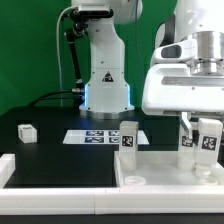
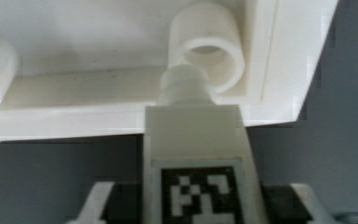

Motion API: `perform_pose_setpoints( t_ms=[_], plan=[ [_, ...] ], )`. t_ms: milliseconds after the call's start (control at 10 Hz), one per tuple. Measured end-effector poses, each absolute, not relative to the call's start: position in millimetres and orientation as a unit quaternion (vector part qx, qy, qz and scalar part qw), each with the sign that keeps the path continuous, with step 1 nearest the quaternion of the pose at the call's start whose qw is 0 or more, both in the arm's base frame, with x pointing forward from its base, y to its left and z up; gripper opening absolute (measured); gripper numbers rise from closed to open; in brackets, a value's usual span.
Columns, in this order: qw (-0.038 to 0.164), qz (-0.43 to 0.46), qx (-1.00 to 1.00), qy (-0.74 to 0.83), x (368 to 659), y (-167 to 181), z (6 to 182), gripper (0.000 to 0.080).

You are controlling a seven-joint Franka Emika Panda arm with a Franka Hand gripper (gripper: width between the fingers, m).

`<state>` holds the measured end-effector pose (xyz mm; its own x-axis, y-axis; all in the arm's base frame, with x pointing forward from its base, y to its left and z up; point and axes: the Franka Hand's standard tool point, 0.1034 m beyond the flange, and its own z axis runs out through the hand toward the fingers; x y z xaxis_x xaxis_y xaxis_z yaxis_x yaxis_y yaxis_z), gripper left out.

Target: Assemble square table

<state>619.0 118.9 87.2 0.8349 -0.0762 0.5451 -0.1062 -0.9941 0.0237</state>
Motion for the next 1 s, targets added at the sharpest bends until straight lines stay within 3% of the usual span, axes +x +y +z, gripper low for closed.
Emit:
perform_pose_setpoints(
  t_ms=[800,900,1000],
  plan=[
    [0.029,0.278,0.959,-0.037,614.5,128.1,74.0,0.0285],
    [0.029,0.278,0.959,-0.037,614.5,128.2,73.9,0.0378],
    [0.029,0.278,0.959,-0.037,614.4,128.1,73.8,0.0535]
  ],
)
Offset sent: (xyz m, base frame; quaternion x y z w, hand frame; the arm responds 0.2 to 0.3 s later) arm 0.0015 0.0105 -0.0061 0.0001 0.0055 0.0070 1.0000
